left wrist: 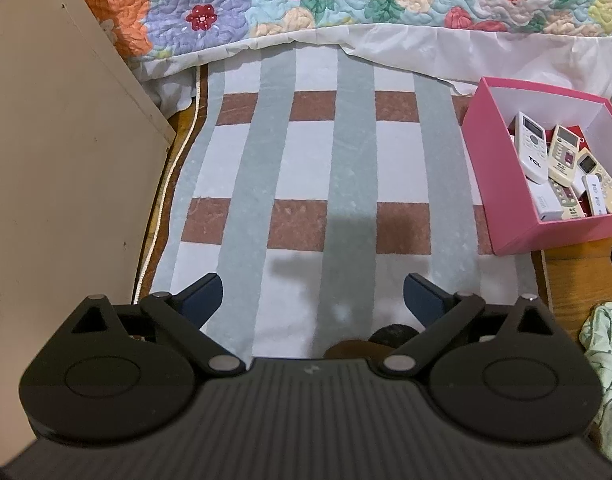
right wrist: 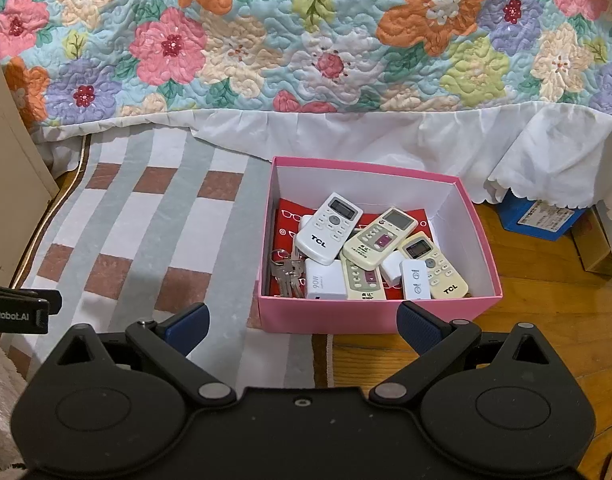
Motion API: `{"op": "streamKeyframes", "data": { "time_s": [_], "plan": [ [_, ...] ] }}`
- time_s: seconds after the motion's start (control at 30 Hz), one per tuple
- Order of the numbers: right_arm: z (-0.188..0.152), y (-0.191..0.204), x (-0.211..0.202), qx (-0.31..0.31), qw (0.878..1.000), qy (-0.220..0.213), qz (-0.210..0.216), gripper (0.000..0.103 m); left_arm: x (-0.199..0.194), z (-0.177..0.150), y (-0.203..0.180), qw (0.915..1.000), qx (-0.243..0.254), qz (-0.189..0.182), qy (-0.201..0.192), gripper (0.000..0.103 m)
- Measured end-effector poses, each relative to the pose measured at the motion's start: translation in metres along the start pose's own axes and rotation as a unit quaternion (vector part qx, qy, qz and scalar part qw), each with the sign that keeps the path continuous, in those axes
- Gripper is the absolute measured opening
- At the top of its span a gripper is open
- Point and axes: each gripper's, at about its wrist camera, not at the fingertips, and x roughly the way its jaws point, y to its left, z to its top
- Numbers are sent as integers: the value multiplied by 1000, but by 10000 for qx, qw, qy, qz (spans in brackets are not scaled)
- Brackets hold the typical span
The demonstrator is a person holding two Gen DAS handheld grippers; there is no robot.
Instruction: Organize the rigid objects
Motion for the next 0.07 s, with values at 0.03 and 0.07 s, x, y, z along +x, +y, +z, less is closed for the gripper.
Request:
{"op": "streamKeyframes", "data": {
  "time_s": [0.03, 0.07],
  "plan": [
    [0, 0, 0, 1, 10000, -2, -2, 102, 1, 0, 0, 10000, -20, -6, 25, 98],
    [0, 0, 0, -2, 10000, -1, -5, 102, 2, 0, 1, 10000, -40, -7, 46, 98]
  ]
}}
